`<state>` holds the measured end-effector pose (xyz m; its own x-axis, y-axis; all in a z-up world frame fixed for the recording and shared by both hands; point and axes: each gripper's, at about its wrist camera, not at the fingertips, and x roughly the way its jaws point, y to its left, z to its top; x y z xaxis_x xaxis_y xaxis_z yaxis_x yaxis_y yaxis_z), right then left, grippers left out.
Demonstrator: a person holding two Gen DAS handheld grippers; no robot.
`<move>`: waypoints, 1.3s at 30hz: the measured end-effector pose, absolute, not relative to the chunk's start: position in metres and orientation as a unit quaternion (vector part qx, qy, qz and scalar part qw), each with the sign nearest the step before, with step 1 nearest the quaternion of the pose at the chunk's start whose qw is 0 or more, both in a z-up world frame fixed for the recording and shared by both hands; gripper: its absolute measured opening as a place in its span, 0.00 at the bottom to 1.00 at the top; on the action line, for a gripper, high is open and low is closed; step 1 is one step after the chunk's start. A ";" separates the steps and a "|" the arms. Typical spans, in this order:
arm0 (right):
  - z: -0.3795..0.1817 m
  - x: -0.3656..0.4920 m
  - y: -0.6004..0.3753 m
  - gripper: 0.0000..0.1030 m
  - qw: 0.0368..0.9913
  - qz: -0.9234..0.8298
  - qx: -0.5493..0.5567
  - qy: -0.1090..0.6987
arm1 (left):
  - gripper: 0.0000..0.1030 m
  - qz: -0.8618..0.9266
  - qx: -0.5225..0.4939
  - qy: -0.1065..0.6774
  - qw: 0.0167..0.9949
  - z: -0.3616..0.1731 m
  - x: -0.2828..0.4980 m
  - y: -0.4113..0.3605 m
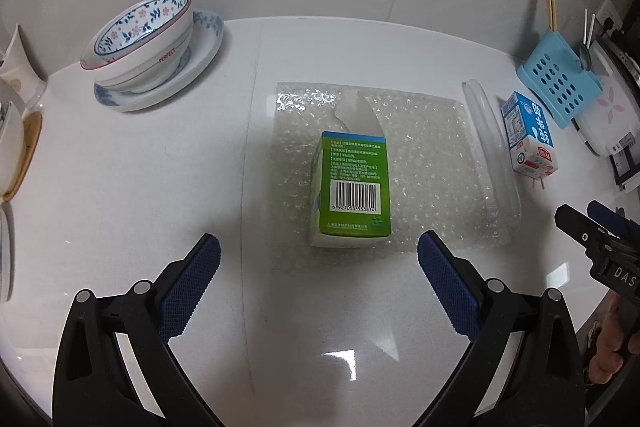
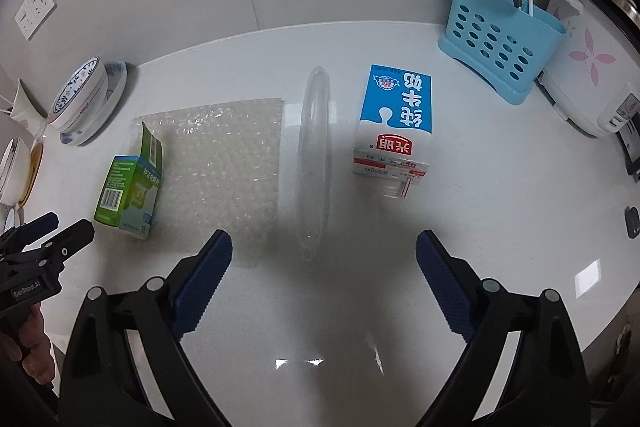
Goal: Collect trash
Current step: 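Close the left gripper on the green box while the right gripper grasps the clear tube, then lift the green box and clear tube with both grippers off the counter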
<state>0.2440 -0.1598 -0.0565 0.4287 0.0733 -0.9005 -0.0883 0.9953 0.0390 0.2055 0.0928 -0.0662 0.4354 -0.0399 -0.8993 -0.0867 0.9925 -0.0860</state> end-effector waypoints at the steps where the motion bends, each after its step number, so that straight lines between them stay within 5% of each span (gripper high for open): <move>1: -0.058 0.247 -0.160 0.86 0.843 0.047 -0.004 0.535 | 0.94 0.014 -0.060 0.533 0.844 -0.067 0.209 0.094; 16: -0.099 0.298 -0.145 0.61 0.809 0.037 0.013 0.586 | 0.92 0.004 -0.063 0.564 0.823 -0.102 0.252 0.100; 29: -0.119 0.324 -0.135 0.24 0.788 0.005 0.011 0.616 | 0.47 -0.002 -0.046 0.586 0.809 -0.110 0.282 0.085; 39: -0.113 0.323 -0.142 0.23 0.796 0.003 0.015 0.606 | 0.44 0.003 -0.034 0.576 0.817 -0.102 0.275 0.082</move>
